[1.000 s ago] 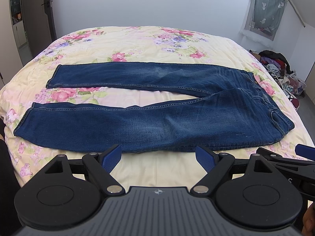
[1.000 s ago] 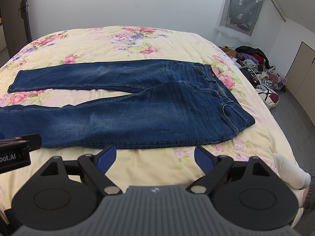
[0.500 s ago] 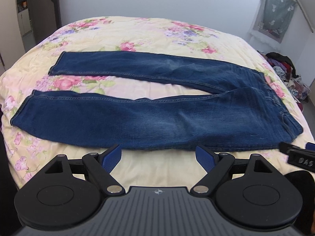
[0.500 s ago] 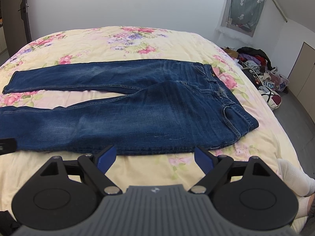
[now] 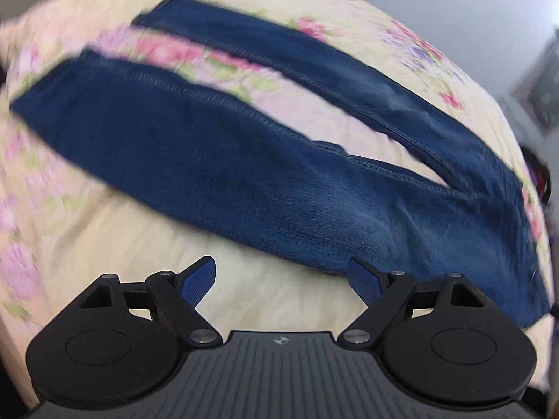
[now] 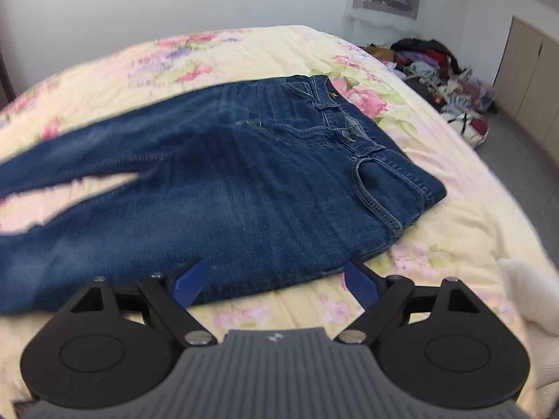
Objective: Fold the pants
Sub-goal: 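Grasp the jeans leg cuffs with the left gripper while the right gripper grasps the waistband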
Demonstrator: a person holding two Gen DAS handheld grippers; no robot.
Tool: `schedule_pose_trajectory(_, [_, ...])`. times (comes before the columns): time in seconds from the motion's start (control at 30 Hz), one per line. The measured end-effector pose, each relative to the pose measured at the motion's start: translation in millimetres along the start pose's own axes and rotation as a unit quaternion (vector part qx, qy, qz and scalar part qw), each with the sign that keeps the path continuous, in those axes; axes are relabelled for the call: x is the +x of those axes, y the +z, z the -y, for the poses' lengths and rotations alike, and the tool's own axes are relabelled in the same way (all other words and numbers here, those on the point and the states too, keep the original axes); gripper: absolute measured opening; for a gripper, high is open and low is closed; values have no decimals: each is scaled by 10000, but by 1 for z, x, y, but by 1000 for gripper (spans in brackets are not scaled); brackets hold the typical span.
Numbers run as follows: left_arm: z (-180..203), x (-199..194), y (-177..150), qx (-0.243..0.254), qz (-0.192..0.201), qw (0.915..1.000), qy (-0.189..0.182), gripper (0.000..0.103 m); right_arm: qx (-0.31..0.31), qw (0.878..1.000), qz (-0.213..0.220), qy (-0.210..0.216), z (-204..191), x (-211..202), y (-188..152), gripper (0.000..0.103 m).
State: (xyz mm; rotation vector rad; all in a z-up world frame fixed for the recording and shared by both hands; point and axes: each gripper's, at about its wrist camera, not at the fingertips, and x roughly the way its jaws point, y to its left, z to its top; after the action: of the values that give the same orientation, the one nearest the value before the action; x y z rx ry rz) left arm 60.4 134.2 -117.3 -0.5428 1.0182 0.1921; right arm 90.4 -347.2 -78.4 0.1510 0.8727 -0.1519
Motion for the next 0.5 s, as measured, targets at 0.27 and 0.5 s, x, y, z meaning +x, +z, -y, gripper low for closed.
schedule_pose_trajectory(0.27, [-66, 34, 8, -1537, -290, 9871, -331, 99, 1501, 9850, -155, 840, 76, 41, 27, 83])
schedule_pose_trajectory(0.5, [-109, 44, 16, -2602, -150, 9607, -951, 99, 2963, 9485, -346, 1063, 139, 80, 20, 83])
